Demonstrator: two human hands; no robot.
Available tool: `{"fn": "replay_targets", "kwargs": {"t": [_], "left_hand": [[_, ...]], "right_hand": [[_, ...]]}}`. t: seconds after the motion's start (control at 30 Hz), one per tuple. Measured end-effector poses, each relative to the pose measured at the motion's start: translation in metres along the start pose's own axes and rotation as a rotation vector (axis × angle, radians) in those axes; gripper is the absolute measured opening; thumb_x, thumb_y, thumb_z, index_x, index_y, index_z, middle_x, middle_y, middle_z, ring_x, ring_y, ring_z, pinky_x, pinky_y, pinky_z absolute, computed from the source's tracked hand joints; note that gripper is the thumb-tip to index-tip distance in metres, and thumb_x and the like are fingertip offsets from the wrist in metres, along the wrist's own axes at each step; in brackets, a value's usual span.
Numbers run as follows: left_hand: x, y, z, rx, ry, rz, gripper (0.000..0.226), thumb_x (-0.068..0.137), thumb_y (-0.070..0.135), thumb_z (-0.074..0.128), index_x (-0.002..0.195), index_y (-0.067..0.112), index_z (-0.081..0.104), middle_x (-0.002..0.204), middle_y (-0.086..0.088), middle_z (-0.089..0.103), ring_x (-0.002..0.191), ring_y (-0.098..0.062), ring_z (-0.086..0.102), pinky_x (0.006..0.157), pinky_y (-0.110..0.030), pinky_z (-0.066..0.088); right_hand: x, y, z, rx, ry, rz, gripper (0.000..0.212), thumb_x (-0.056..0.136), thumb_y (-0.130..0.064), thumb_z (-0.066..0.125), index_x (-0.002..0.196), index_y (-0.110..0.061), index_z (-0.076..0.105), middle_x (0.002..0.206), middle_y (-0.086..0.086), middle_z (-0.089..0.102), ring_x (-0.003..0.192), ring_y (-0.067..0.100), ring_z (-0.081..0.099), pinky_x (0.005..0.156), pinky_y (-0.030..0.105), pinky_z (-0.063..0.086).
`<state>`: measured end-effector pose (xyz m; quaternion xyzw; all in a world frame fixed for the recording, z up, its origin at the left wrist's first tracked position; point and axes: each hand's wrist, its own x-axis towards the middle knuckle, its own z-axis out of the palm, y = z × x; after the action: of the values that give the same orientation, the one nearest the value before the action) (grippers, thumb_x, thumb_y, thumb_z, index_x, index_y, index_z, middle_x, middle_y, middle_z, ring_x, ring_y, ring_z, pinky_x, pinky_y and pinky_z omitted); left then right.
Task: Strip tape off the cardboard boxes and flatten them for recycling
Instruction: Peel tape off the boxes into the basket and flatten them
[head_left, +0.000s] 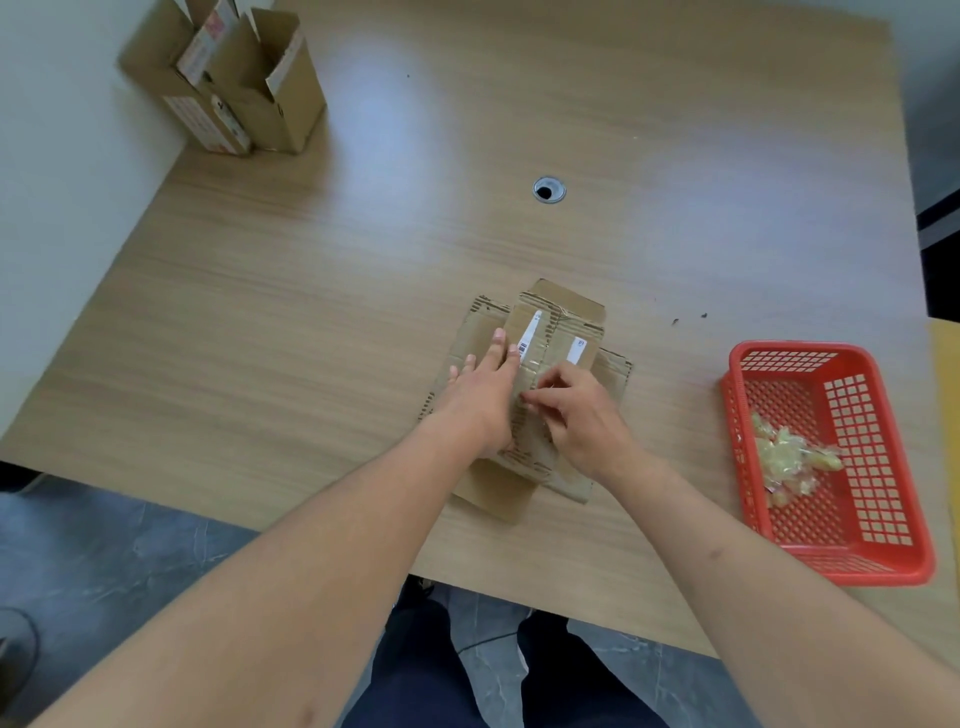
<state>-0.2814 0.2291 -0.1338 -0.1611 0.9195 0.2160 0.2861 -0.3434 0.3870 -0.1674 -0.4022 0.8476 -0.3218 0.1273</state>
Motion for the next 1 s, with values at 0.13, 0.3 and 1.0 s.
{"fn": "replay_targets", "kwargs": {"t": [0.13,0.3,1.0], "left_hand": [[0.002,0.000,0.000,-0.024,-0.012,-0.001,0.120,0.084,0.014,0.081,0.162,0.023,-0.010,0.165,0.008,-0.030,0.156,-0.033,0.005,0.125,-0.045,0.005],[0.003,-0.006,0.000,-0.005,-0.049,0.014,0.127,0.081,0.023,0.085,0.162,0.024,-0.012,0.164,0.008,-0.032,0.156,-0.035,0.003,0.125,-0.050,0.003],[-0.008,0.001,0.007,0.200,-0.050,0.147,0.110,0.084,0.013,0.067,0.161,0.009,-0.012,0.165,-0.007,-0.030,0.155,-0.030,-0.016,0.125,-0.040,0.001]], "right_hand": [[0.003,-0.006,0.002,0.000,0.097,0.079,0.020,0.083,-0.008,0.082,0.102,-0.015,0.082,0.090,0.001,0.071,0.083,0.026,0.065,0.074,0.041,0.055],[0.008,-0.020,0.005,-0.002,0.126,0.172,0.018,0.085,-0.008,0.076,0.099,-0.019,0.077,0.086,-0.003,0.075,0.078,0.021,0.068,0.075,0.040,0.058],[0.015,0.007,-0.013,-0.110,-0.014,0.020,0.010,0.090,-0.015,0.073,0.091,-0.007,0.079,0.098,0.006,0.066,0.087,0.025,0.063,0.075,0.040,0.055]]}}
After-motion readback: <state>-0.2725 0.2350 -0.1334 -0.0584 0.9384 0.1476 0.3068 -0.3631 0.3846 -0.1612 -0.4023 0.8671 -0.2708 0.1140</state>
